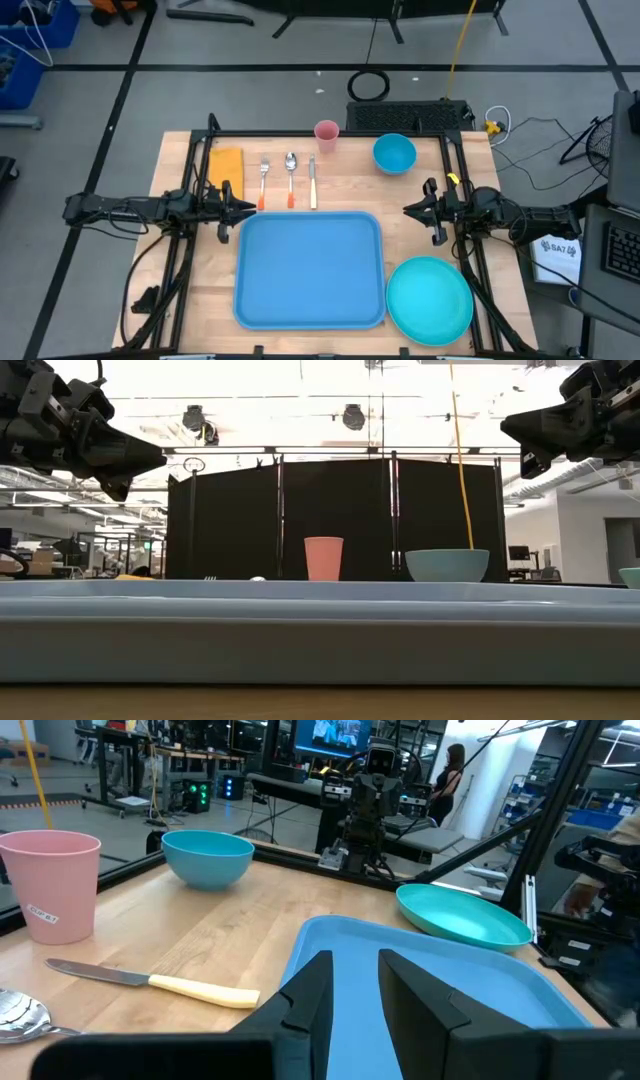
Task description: Set up tray
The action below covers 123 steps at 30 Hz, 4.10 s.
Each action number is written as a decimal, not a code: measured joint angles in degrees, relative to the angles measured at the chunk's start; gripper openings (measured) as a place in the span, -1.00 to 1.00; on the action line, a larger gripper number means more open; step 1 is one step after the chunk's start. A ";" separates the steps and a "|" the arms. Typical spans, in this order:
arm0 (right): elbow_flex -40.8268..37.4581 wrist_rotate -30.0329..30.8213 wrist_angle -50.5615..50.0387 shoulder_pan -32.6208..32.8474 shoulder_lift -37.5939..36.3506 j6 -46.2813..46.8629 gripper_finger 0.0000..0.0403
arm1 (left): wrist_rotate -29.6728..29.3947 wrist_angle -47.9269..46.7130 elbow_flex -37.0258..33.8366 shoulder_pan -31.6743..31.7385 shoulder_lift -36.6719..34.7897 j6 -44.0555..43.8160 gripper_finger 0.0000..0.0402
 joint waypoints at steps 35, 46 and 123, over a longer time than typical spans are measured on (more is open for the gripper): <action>0.00 0.02 -0.02 0.00 0.00 0.00 -0.83 | 0.02 -0.02 0.01 0.00 -0.01 0.00 -0.56; 0.02 0.00 0.00 -0.02 0.00 0.00 -0.83 | 0.01 0.00 0.00 0.00 -0.01 0.00 -0.56; 76.10 15.04 -25.93 -28.22 85.71 -4.38 -0.83 | -9.60 -3.45 0.00 1.42 0.07 -1.01 -0.56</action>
